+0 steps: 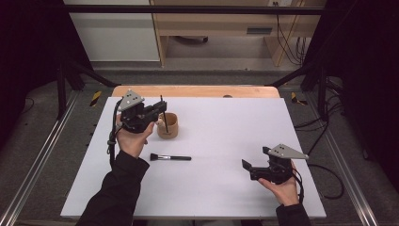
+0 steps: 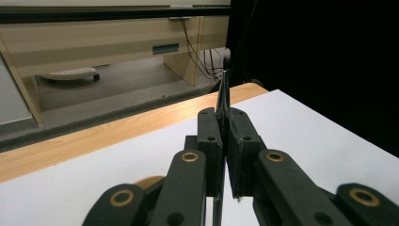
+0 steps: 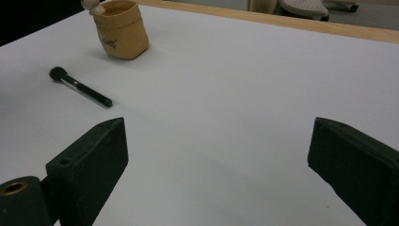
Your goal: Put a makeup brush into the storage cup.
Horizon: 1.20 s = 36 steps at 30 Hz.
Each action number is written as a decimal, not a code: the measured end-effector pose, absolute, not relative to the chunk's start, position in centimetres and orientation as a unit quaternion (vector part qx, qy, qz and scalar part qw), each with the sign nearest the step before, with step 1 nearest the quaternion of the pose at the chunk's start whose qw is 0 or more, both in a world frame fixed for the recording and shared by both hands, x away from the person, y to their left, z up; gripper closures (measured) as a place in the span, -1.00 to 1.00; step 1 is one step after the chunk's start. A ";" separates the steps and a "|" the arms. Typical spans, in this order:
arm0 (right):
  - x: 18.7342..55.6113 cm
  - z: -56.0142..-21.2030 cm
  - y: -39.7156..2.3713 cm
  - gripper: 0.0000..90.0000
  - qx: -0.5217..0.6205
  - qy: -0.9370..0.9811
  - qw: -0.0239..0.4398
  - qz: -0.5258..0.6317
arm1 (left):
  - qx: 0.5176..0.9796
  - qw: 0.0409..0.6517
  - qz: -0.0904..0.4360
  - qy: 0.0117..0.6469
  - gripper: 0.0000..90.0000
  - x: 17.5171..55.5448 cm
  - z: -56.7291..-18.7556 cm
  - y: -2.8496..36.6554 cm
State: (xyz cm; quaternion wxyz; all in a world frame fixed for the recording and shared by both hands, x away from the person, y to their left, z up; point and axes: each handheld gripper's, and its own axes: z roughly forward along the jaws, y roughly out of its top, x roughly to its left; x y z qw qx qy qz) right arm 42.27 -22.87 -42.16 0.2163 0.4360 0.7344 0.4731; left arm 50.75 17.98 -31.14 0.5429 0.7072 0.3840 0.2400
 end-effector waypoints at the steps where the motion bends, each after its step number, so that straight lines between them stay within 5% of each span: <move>1: 42.3 -42.2 -22.8 -0.86 0.436 0.734 0.215 0.474 | 0.709 0.540 0.241 0.385 0.88 50.9 -31.1 18.0; 36: 42.2 -42.0 -23.0 -0.87 0.434 0.732 0.215 0.479 | 0.710 0.515 0.266 0.400 0.88 55.9 -31.9 16.5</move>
